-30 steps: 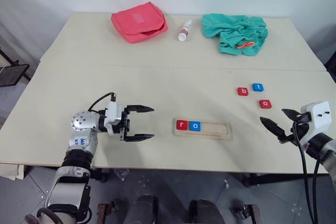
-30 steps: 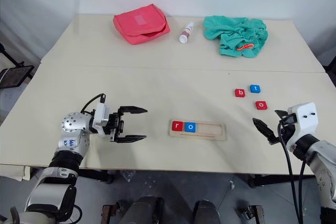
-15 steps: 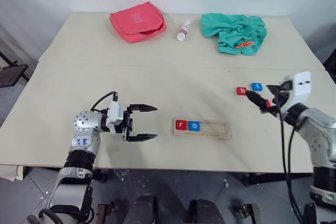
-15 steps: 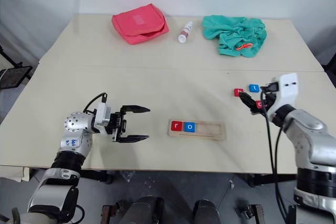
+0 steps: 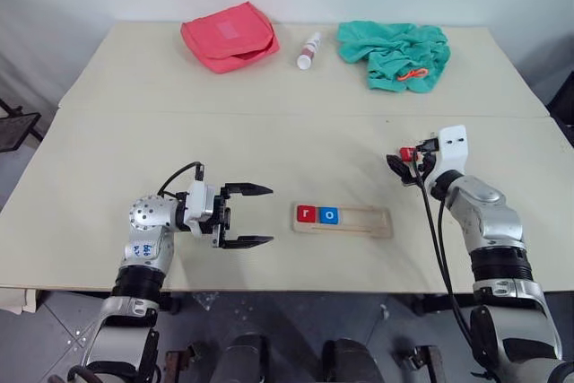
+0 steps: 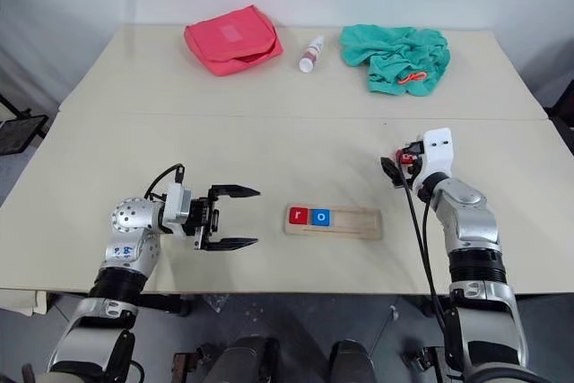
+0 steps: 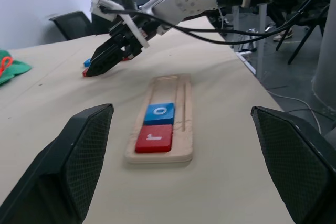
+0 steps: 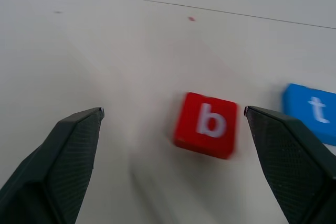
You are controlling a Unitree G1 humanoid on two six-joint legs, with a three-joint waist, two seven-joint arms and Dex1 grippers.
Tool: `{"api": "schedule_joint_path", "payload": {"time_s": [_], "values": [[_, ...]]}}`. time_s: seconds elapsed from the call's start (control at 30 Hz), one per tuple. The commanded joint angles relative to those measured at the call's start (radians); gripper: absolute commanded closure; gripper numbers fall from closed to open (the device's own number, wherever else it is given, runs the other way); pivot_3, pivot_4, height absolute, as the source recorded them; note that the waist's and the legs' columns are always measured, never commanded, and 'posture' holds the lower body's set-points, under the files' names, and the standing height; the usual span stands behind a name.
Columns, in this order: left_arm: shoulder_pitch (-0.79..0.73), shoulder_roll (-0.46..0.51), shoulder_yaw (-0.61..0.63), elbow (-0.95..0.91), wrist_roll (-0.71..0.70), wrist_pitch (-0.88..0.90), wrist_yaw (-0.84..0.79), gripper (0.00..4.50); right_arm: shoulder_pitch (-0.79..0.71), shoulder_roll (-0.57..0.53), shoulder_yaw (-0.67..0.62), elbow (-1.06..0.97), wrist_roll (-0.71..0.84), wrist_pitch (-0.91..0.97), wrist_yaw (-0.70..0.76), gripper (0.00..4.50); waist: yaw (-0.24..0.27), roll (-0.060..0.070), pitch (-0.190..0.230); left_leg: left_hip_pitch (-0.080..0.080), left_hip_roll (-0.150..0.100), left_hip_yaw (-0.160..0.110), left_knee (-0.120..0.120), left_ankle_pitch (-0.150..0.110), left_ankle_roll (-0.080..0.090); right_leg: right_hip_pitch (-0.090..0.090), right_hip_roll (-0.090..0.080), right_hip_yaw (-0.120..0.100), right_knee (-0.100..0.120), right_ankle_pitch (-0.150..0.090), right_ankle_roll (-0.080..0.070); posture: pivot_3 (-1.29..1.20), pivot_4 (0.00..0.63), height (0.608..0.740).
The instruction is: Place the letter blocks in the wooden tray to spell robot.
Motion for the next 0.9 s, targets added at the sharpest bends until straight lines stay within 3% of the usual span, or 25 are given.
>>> {"api": "schedule_joint_path", "payload": {"time_s": [0.03, 0.3, 0.4, 0.63, 0.73, 0.9], "values": [[0.009, 0.007, 0.007, -0.052, -0.02, 0.006, 0.013, 0.04, -0.036, 0.01, -0.023, 0.039, -0.007, -0.049, -0.016, 0.0, -0.002, 0.0, 0.0, 0.0, 0.0, 0.0, 0.0, 0.0, 0.0, 0.0, 0.0, 0.0, 0.0, 0.0, 0.0, 0.0, 0.15, 0.74], [0.015, 0.002, 0.001, -0.069, -0.02, 0.017, 0.022, 0.04, -0.074, 0.056, -0.026, 0.132, -0.006, -0.062, -0.037, 0.0, -0.003, 0.0, 0.0, 0.0, 0.0, 0.0, 0.0, 0.0, 0.0, 0.0, 0.0, 0.001, 0.0, 0.0, 0.0, 0.0, 0.15, 0.74], [0.013, 0.0, 0.0, -0.067, -0.023, 0.019, 0.019, 0.0, -0.1, 0.074, -0.036, 0.176, -0.013, -0.052, -0.093, 0.62, -0.008, 0.0, 0.0, 0.0, 0.0, 0.0, 0.0, 0.0, 0.0, 0.0, 0.0, 0.001, 0.0, 0.0, 0.0, 0.0, 0.15, 0.74], [0.023, 0.018, 0.011, -0.061, -0.037, 0.028, -0.007, 0.0, -0.102, 0.092, -0.032, 0.155, -0.02, -0.078, -0.118, 3.04, -0.016, 0.0, 0.0, 0.0, 0.0, 0.0, 0.0, 0.0, 0.0, 0.0, 0.0, 0.001, 0.0, 0.0, 0.0, 0.0, 0.15, 0.74], [0.03, 0.037, 0.025, -0.042, -0.046, 0.027, -0.025, 0.0, -0.06, 0.089, -0.035, 0.008, -0.002, -0.048, -0.115, 3.03, -0.02, 0.0, 0.0, 0.0, 0.0, -0.001, -0.001, 0.0, 0.0, 0.0, 0.0, 0.001, 0.001, 0.0, 0.0, 0.0, 0.15, 0.74], [0.032, 0.069, 0.047, 0.017, -0.049, 0.015, -0.047, 0.0, 0.164, 0.069, -0.066, -0.527, 0.09, 0.146, -0.118, 3.03, -0.014, 0.001, 0.0, 0.0, 0.0, -0.001, -0.003, 0.0, 0.0, -0.003, 0.0, 0.002, 0.002, 0.0, 0.0, 0.0, 0.15, 0.74]]}}
